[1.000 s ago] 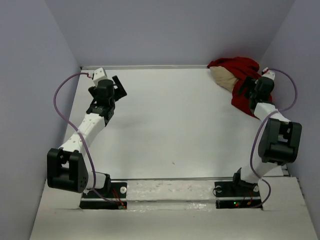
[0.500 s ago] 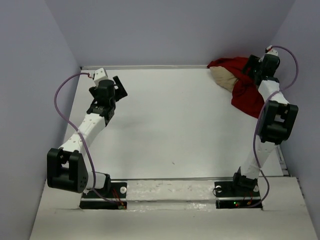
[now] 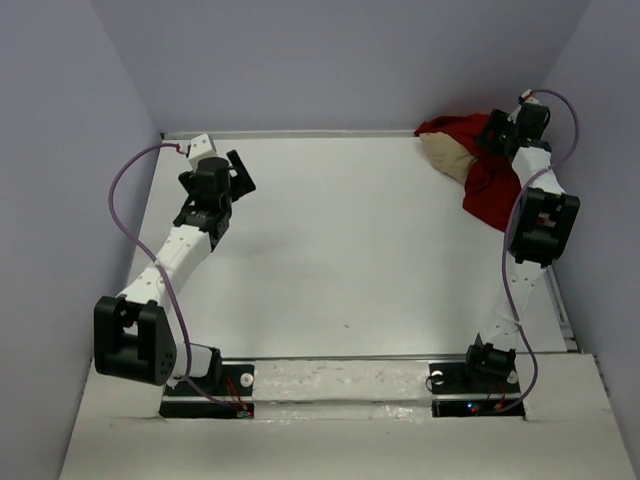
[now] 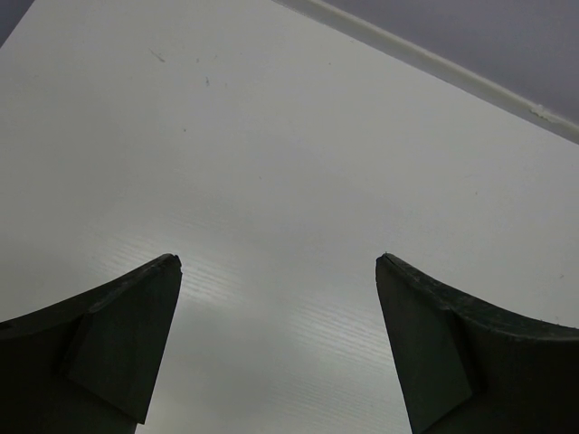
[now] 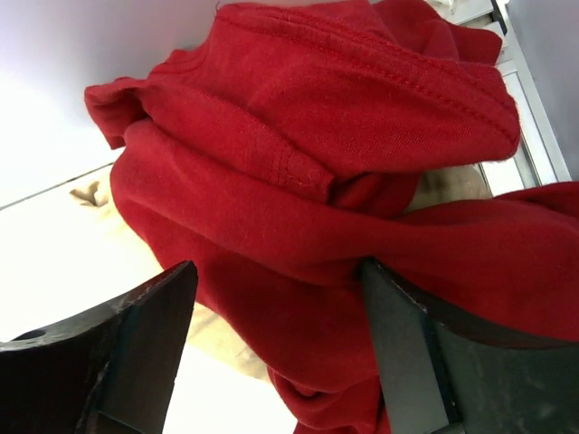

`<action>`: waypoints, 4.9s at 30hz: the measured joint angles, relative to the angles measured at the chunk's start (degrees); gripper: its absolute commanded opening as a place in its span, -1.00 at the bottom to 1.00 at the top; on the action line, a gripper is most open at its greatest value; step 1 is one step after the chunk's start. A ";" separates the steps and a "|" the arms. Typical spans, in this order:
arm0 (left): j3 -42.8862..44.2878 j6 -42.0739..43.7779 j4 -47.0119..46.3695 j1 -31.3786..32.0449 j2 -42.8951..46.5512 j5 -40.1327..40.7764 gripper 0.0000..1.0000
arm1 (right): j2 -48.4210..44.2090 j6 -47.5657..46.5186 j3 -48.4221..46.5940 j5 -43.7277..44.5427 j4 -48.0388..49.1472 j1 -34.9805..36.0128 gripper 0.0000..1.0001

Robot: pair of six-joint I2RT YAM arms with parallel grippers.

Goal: Fold and stack the t-shirts
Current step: Grab the tshirt from the pile, then move the tshirt to the center of the board

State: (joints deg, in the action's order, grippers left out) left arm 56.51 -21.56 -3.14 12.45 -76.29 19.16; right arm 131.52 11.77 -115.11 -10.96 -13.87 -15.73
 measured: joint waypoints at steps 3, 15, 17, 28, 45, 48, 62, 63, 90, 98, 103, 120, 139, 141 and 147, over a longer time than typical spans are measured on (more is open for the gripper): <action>0.22 -0.04 0.17 0.35 -0.37 0.04 0.98 | 0.46 0.26 -0.68 -0.20 -0.74 -0.04 0.54; 2.43 0.24 1.44 1.33 -2.36 1.05 0.98 | -2.71 0.37 8.41 0.28 1.07 -0.04 0.57; 2.45 0.26 1.51 1.33 -2.36 1.03 0.98 | -2.71 0.02 8.41 0.50 1.46 -0.04 0.47; 2.45 0.28 1.70 1.33 -2.36 1.16 0.98 | -2.73 -0.07 8.79 1.29 1.90 -0.04 -0.64; 2.45 0.22 1.68 1.92 -2.43 0.94 0.98 | -17.22 -0.81 23.89 5.81 6.03 1.29 -1.00; 2.45 0.20 1.66 2.58 -2.69 0.96 0.98 | -20.90 -1.68 25.49 8.07 6.69 2.91 -1.00; 2.40 0.17 1.66 4.26 -2.97 1.16 0.98 | -28.50 -11.06 29.33 7.85 7.37 16.79 -1.00; 2.40 0.13 1.66 4.35 -2.99 1.20 0.98 | -30.45 -12.00 31.21 8.59 8.41 18.58 -1.00; 2.34 0.59 1.77 6.71 -2.97 1.36 0.98 | -38.10 0.66 45.03 -3.23 -6.08 43.98 -1.00; 3.13 1.33 2.73 8.61 -2.95 1.01 0.98 | -28.92 3.89 39.34 3.02 -9.27 65.13 -0.28; 4.42 2.49 3.02 10.80 -2.97 0.98 0.98 | -26.91 5.84 38.95 10.49 -10.97 67.67 1.00; 5.68 3.56 8.07 11.76 -3.08 0.35 0.98 | -25.59 -1.97 20.37 18.34 -9.62 36.68 0.74; 6.10 3.98 15.52 12.48 -2.99 -2.95 0.98 | -46.14 2.93 47.32 7.08 -10.21 40.46 0.01; 6.67 4.17 16.04 12.63 -4.28 -3.23 0.98 | -48.15 3.10 47.36 7.82 -9.49 40.61 -0.10; 7.41 4.90 16.55 12.66 -5.07 -3.61 0.98 | -46.18 4.20 50.86 9.46 -7.93 40.94 0.16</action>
State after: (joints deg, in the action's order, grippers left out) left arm 63.92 -16.67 13.41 25.10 -81.36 15.55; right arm 85.34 15.97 -64.25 -1.50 -21.80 25.21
